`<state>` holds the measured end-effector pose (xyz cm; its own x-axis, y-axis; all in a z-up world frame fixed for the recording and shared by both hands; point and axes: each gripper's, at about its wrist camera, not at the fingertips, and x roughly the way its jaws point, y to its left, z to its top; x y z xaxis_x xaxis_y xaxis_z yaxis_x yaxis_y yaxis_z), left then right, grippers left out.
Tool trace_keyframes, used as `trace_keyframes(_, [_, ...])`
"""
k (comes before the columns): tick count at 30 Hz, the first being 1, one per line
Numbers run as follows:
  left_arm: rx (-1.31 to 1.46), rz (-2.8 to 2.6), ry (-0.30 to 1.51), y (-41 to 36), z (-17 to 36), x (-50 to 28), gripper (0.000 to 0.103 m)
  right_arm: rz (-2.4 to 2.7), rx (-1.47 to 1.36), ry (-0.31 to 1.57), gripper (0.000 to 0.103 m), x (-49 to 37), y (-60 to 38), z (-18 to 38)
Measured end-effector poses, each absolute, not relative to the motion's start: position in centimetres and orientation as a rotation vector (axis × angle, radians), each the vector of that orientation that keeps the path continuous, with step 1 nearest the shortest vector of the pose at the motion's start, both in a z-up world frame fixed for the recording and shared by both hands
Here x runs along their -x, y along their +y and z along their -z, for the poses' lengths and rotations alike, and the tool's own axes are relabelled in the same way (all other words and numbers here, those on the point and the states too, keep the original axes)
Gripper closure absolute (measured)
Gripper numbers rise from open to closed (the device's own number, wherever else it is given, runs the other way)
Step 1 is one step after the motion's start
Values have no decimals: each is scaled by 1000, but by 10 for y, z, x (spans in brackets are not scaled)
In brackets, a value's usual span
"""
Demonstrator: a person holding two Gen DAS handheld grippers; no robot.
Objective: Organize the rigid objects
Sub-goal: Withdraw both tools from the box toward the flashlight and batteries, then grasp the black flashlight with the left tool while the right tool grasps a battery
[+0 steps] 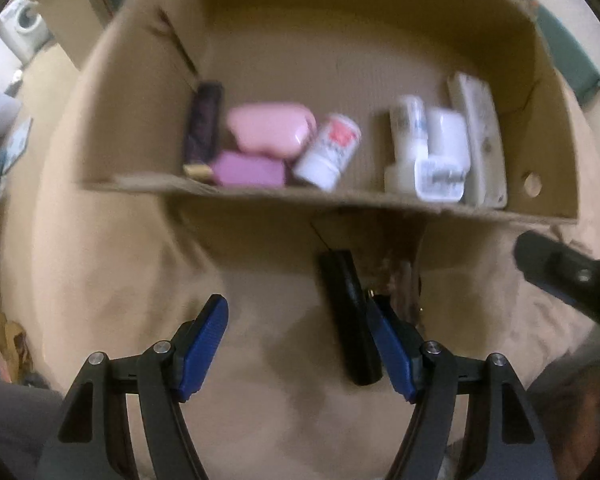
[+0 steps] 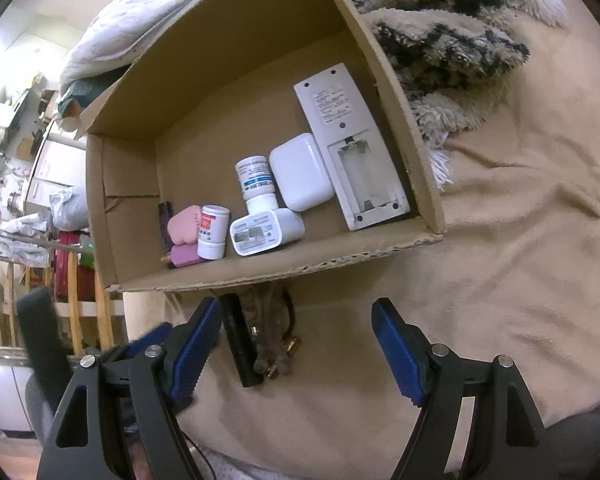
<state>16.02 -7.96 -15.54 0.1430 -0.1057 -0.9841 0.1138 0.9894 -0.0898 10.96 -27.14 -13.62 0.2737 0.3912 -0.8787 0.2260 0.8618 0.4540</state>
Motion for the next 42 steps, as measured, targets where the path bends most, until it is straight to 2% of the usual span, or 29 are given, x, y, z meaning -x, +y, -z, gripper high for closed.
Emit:
trace_keyframes(6, [-26,136,1453,-91,178,-162,35,-119,-561,1336,21,-111,-269,144])
trace_keyframes(7, [-19,126,1446,-90,177,-162,45,-123,-559,1343,21,-111,-268,146])
trace_keyframes(8, [-29,122,1452,-90,177,-162,60,-129,-555,1352,21,-112,-266,147])
trace_keyframes(11, [-64,117,1460,-89,175,-162,86,-151,-535,1376,21,-114,-258,152])
trace_keyframes(14, [-44,90,1472,-75,173,-163,86,-188,-471,1412,21,-114,-246,156])
trace_keyframes(17, [-46,9,1457,-55,165,-162,86,-240,-380,1446,29,-110,-229,159])
trace_keyframes(24, [18,-75,1492,-24,166,-170,86,-359,108,1479,29,-95,-171,165])
trace_keyframes(27, [15,-85,1492,-25,172,-182,86,-372,143,1488,29,-97,-166,171])
trace_keyframes(29, [16,-86,1489,-30,176,-171,86,-375,187,1488,34,-98,-163,176])
trace_keyframes(30, [15,-87,1489,-30,177,-170,86,-382,194,1494,41,-99,-161,179])
trace_keyframes(35, [18,-91,1486,-27,175,-165,86,-406,237,1479,45,-100,-150,185])
trace_keyframes(38, [19,-90,1484,-27,173,-161,86,-411,249,1448,58,-105,-148,181])
trace_keyframes(42, [23,-89,1484,-27,173,-162,86,-421,256,1435,59,-101,-149,177])
